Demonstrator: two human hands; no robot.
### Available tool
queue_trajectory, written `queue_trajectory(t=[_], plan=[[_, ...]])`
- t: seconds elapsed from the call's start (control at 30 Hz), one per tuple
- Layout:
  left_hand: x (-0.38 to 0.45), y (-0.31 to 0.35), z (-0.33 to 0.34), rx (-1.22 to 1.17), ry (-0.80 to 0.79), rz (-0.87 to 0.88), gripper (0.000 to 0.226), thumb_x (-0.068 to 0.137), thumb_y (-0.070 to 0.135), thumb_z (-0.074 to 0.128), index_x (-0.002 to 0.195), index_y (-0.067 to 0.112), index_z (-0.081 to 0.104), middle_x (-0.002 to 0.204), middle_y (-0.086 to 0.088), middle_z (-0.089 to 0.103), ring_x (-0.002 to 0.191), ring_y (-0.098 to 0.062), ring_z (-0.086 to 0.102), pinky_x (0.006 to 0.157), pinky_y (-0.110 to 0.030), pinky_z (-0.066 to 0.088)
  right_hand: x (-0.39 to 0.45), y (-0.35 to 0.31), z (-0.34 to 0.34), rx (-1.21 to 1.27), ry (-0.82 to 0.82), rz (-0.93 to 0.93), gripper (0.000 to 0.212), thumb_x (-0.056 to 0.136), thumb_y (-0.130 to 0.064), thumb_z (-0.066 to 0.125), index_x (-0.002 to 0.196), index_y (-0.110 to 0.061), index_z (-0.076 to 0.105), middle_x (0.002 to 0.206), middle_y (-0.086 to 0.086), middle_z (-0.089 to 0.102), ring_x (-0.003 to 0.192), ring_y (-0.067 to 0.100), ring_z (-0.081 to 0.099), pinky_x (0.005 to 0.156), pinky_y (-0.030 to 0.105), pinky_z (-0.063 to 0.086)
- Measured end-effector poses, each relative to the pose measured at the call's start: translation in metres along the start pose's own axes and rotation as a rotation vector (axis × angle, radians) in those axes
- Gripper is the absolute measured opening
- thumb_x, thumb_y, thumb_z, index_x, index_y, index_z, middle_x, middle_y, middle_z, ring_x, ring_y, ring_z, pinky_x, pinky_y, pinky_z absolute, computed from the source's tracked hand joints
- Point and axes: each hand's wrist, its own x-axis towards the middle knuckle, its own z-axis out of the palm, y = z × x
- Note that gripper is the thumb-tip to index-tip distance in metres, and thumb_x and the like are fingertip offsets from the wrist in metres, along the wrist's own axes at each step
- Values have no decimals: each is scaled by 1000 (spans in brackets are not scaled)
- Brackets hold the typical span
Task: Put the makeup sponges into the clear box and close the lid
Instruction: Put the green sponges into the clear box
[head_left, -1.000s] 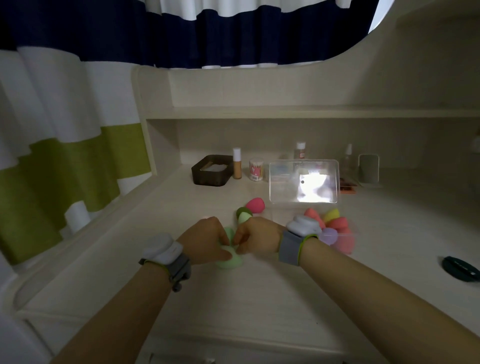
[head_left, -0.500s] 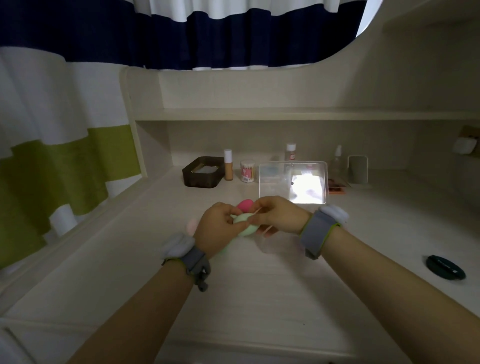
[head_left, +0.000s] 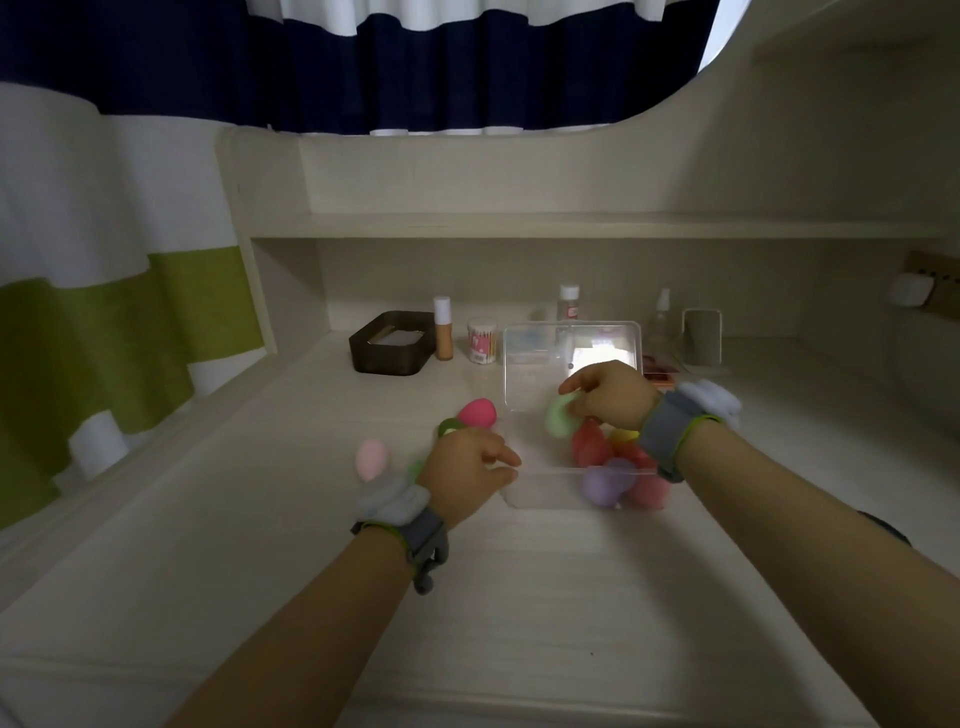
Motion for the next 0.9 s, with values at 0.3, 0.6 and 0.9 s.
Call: queue_trajectory(t=[0.3, 0.6, 0.9], plan=[[-1, 2, -3, 53, -45, 26, 15, 79, 2, 65, 91, -2, 74, 101, -21, 70, 71, -2, 49, 62, 9, 33, -3, -3, 21, -254, -66, -33, 38, 78, -6, 63, 116, -11, 65, 101, 4, 59, 109, 26, 61, 92, 30, 48], [-7, 4, -10, 95, -105, 45, 17, 79, 4, 67, 93, 0, 73, 116, -14, 62, 101, -14, 56, 78, -1, 34, -8, -9, 27, -451, -120, -82, 37, 75, -23, 67, 112, -18, 64, 118, 3, 64, 108, 22, 60, 92, 31, 49], [-11, 4, -12, 104, -133, 31, 18, 78, 7, 68, 95, 3, 74, 128, -9, 55, 111, -21, 56, 74, -2, 37, -12, -13, 31, -643, -138, -139, 34, 76, -30, 66, 107, -16, 62, 117, 4, 63, 106, 24, 60, 83, 30, 45]])
